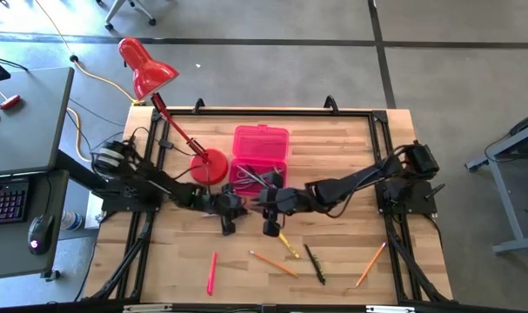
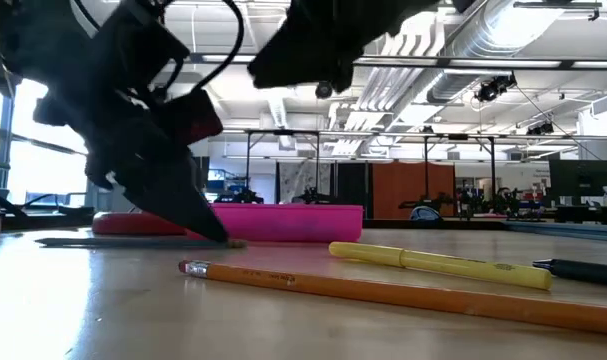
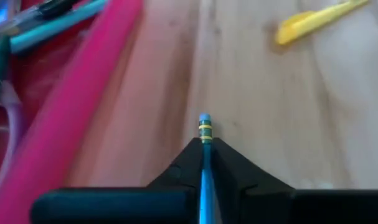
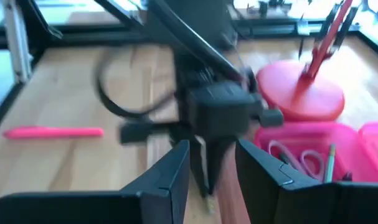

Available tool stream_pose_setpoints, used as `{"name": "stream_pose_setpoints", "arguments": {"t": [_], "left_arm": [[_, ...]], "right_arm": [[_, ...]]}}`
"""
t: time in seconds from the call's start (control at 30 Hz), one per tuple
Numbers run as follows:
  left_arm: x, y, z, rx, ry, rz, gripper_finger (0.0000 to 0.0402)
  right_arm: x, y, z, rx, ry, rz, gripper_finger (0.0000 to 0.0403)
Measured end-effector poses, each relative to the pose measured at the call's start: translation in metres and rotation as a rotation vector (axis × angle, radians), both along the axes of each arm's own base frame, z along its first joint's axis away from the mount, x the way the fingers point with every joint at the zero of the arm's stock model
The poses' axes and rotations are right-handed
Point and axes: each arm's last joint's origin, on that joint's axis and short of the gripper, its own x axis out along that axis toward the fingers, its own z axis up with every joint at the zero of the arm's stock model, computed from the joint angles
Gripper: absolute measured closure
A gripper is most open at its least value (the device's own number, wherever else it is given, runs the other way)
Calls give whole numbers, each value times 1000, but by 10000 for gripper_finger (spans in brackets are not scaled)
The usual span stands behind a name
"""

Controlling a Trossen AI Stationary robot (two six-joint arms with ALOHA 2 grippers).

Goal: Pick & place school supplies into a supply box
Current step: Put the light blue pencil into the pink supply box

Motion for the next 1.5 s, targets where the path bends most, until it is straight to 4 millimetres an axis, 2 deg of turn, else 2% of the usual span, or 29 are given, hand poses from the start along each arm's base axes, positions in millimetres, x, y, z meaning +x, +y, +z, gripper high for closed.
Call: {"name": "stream_pose_setpoints", "arguments": {"t": [0.17, 0.3, 0.67, 1.07, 1.27, 1.5], "left_arm": [[6, 12, -10, 23, -10, 11, 309], [7, 12, -23, 26, 21, 21, 298], [2, 8, -39, 15, 44, 69, 302], [-2, 7, -41, -40, 37, 4, 308], [-2, 9, -41, 26, 26, 55, 305], [-3, 4, -40, -68, -5, 81, 303]], "right_arm": [[-7, 10, 8, -33, -15, -24, 295], [-9, 15, 8, -63, -11, -24, 295], [-11, 17, 5, -69, 21, -21, 295], [-13, 17, 2, -78, 54, -19, 295], [-14, 16, 0, -84, 73, -19, 295], [-13, 17, 1, -88, 69, -16, 295]]}}
